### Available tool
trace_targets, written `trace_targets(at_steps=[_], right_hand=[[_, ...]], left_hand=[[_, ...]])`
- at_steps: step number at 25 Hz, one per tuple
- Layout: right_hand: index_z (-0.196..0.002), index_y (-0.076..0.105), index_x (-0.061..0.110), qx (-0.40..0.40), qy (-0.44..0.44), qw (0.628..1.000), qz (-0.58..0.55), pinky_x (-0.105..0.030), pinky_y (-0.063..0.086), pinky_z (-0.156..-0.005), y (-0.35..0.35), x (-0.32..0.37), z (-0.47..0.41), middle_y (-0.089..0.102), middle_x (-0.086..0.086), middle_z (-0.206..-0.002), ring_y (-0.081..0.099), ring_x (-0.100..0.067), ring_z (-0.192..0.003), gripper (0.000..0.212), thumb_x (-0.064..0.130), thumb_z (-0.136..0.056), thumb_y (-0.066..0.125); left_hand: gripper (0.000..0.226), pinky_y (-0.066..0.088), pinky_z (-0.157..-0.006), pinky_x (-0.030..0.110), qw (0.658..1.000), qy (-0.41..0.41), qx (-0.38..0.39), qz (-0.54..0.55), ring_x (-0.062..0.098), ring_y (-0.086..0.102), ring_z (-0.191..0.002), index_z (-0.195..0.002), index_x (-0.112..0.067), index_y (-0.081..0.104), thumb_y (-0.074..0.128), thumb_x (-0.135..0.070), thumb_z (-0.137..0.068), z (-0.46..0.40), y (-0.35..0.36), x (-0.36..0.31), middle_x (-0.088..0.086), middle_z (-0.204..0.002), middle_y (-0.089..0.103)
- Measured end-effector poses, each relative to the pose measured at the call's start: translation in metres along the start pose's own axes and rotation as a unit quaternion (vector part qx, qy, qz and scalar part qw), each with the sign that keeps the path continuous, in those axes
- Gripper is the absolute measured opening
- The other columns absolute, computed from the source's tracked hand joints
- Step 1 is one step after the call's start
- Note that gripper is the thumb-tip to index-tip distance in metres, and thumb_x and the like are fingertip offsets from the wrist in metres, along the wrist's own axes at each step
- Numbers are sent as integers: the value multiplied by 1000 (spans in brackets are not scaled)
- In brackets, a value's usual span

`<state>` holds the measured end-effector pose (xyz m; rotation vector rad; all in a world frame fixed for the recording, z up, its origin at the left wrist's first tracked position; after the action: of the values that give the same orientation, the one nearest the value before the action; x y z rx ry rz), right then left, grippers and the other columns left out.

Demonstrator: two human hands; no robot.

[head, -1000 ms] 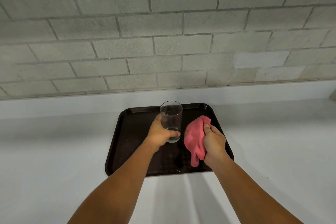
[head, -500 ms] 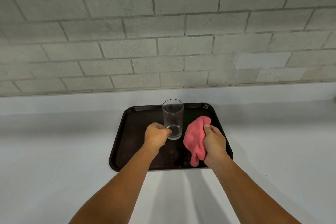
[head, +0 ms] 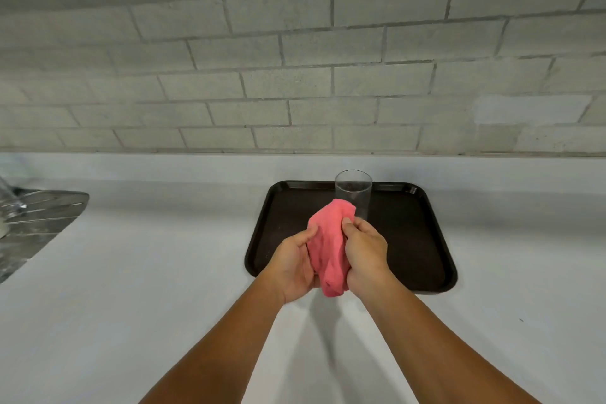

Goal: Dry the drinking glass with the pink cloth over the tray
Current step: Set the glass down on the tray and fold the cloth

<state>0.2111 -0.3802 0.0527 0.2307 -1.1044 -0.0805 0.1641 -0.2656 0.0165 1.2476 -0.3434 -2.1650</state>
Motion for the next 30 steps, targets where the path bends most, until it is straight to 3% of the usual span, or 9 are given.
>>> trace_targets(at_steps=[6,9,11,16,21,23,25,28,30], right_hand=[[-80,64,30,30,-47,996,66,-32,54,-77,65,-18,12,68,3,-90,63,-12,-81,20,20,-96,59],[-92,66,21,28,-68,994,76,-25,50,-69,89,-27,12,66,4,-88,61,-10,-78,10,15,-96,59],[-102,65,20,32,-61,995,70,-29,51,-79,100,-35,9,66,2,-95,63,-13,-85,12,12,-94,60],[-112,64,26,26,-31,997,65,-48,55,-93,114,-51,-1,66,-3,-112,65,-25,-101,35,3,-86,62],[-126,58,31,36,-32,994,101,-41,54,-89,117,-55,-11,59,-3,-115,60,-24,-102,58,-6,-81,58],[-115,60,34,49,-43,988,139,-31,49,-67,119,-55,-12,57,-3,-104,57,-20,-87,54,-8,-82,52],[-95,63,33,68,-52,981,176,-26,41,-58,125,-55,-12,57,2,-94,53,-18,-80,51,-13,-82,44],[-77,68,24,109,-66,969,213,-21,47,-68,143,-63,-12,67,2,-106,59,-20,-98,49,-19,-81,45],[-89,72,21,135,-48,963,228,-29,55,-84,157,-71,-13,60,-6,-127,59,-26,-113,42,-16,-82,53]], left_hand=[[39,56,-92,50,988,139,-43,-51,37,65,-118,-134,-8,59,62,-13,-96,30,-75,-48,19,-130,69],[39,57,-88,47,981,159,-72,-86,35,67,-113,-132,-8,60,66,-12,-94,34,-107,-65,19,-131,68],[39,57,-83,45,977,166,-86,-102,34,68,-108,-130,-7,61,68,-11,-92,31,-121,-74,19,-129,69],[32,57,-88,48,971,167,-112,-127,36,68,-106,-123,-5,64,68,-9,-92,22,-142,-81,20,-125,70],[15,57,-91,47,961,175,-146,-155,32,68,-102,-110,-12,68,67,-16,-95,18,-156,-89,14,-117,73],[12,56,-91,47,954,179,-166,-173,30,68,-102,-106,-16,69,64,-23,-97,16,-165,-90,10,-114,73],[11,57,-87,44,947,187,-188,-183,28,67,-98,-102,-18,69,61,-25,-99,14,-177,-92,8,-109,73],[12,55,-78,37,937,197,-217,-188,26,65,-88,-96,-15,68,61,-23,-99,14,-199,-97,7,-99,72],[11,53,-78,38,929,200,-242,-196,26,64,-85,-92,-15,68,63,-22,-98,15,-219,-103,7,-95,71]])
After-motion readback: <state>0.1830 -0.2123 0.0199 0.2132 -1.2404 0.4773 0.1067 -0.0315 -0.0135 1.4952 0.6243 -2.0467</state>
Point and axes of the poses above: each hand's wrist, its own z-axis away from the middle knuckle, its own y-axis out of the palm, x = y × z, the point moved 5 cm from there along -z, towards the middle knuckle
